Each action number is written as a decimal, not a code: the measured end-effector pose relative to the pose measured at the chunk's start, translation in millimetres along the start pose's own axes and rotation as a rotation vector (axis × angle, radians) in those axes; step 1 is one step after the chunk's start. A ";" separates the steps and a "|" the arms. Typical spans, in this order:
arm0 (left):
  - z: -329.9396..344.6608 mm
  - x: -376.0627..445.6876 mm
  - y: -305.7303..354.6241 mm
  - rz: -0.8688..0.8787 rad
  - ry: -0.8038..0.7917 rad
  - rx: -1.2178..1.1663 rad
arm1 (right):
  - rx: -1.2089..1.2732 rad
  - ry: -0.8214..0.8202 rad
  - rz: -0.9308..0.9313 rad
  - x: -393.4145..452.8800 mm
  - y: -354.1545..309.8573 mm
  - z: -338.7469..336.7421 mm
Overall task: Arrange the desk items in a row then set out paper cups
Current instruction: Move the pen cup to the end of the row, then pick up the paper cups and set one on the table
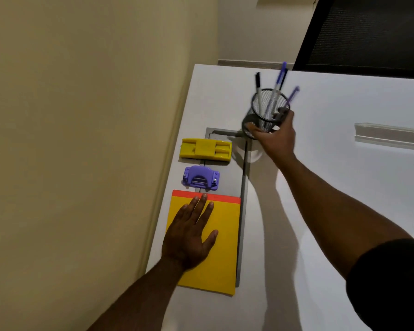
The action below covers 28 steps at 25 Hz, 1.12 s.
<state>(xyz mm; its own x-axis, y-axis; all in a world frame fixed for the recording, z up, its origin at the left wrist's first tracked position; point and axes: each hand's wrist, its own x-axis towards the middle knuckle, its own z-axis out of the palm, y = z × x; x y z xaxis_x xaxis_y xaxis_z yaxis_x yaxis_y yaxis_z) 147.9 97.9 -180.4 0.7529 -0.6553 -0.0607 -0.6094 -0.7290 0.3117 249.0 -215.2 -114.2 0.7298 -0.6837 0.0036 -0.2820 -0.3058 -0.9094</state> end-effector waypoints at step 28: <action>-21.9 4.6 2.2 -0.016 -0.223 -0.011 | -0.215 -0.120 -0.087 -158.9 -8.7 -11.1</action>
<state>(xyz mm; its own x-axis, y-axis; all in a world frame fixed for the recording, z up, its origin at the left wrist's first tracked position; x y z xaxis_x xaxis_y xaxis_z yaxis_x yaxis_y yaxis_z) 155.5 97.6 -159.2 0.6885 -0.6718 -0.2732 -0.5939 -0.7385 0.3193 128.6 -111.3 -102.2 0.8221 -0.5691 0.0165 -0.3319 -0.5026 -0.7983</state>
